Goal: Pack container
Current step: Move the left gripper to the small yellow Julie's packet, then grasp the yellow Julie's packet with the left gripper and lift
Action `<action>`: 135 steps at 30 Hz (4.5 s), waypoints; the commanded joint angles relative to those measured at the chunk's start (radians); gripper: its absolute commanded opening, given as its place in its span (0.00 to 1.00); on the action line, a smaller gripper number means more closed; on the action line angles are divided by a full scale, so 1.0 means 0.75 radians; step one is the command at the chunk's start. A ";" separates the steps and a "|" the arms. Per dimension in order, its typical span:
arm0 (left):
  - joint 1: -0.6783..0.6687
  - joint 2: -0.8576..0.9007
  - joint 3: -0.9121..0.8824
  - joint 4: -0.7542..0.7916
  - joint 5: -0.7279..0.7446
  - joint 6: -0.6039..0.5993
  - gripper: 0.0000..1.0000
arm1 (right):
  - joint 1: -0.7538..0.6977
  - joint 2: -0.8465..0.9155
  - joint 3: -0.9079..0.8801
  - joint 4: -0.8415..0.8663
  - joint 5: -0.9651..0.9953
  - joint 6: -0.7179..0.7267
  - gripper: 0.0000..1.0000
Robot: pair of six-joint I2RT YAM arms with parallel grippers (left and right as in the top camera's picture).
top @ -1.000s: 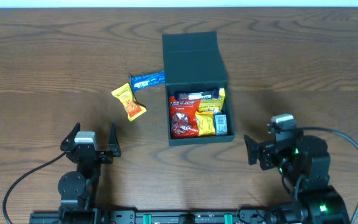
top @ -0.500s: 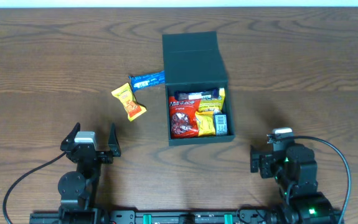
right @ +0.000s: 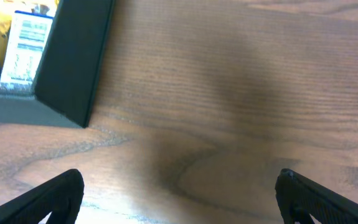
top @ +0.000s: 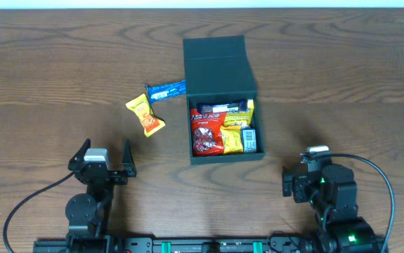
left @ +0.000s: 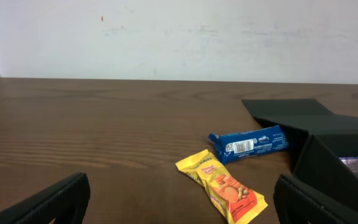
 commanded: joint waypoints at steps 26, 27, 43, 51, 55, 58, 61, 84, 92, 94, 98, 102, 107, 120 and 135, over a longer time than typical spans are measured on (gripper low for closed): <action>0.003 0.611 0.752 -0.464 0.108 -0.039 0.95 | -0.012 -0.006 -0.005 -0.024 0.014 0.005 0.99; 0.002 0.732 0.836 -0.500 0.113 -0.046 0.95 | -0.012 -0.006 -0.005 -0.024 0.014 0.005 0.99; -0.164 1.804 1.393 -1.052 0.645 -0.049 0.95 | -0.012 -0.006 -0.005 -0.024 0.014 0.005 0.99; -0.165 1.945 1.357 -1.041 0.060 -1.196 0.95 | -0.011 -0.006 -0.005 -0.024 0.014 0.005 0.99; -0.223 1.964 1.357 -1.024 -0.174 -1.337 0.95 | -0.012 -0.006 -0.005 -0.024 0.014 0.005 0.99; -0.243 2.037 1.357 -0.961 -0.247 -1.353 0.96 | -0.011 -0.006 -0.005 -0.024 0.014 0.005 0.99; -0.241 2.133 1.360 -0.932 -0.204 -1.412 0.95 | -0.011 -0.006 -0.005 -0.024 0.014 0.005 0.99; -0.243 2.536 1.640 -0.835 -0.145 -1.264 0.95 | -0.012 -0.006 -0.005 -0.024 0.014 0.005 0.99; -0.243 2.610 1.640 -0.797 -0.141 -1.198 0.95 | -0.012 -0.006 -0.005 -0.024 0.014 0.005 0.99; -0.243 2.633 1.640 -0.796 -0.133 -1.179 0.96 | -0.011 -0.006 -0.005 -0.024 0.014 0.005 0.99; -0.243 2.651 1.640 -0.794 -0.136 -1.170 1.00 | -0.012 -0.006 -0.005 -0.024 0.014 0.005 0.99; -0.249 2.650 1.640 -0.776 -0.144 -1.142 0.75 | -0.012 -0.006 -0.005 -0.024 0.014 0.005 0.99; -0.268 2.650 1.640 -0.765 -0.146 -1.115 0.56 | -0.012 -0.006 -0.005 -0.024 0.014 0.005 0.99; -0.307 2.589 1.640 -0.812 -0.194 -0.981 0.40 | -0.012 -0.006 -0.005 -0.024 0.014 0.005 0.99; -0.384 2.400 1.640 -0.943 -0.201 -0.673 0.36 | -0.012 -0.006 -0.005 -0.024 0.014 0.005 0.99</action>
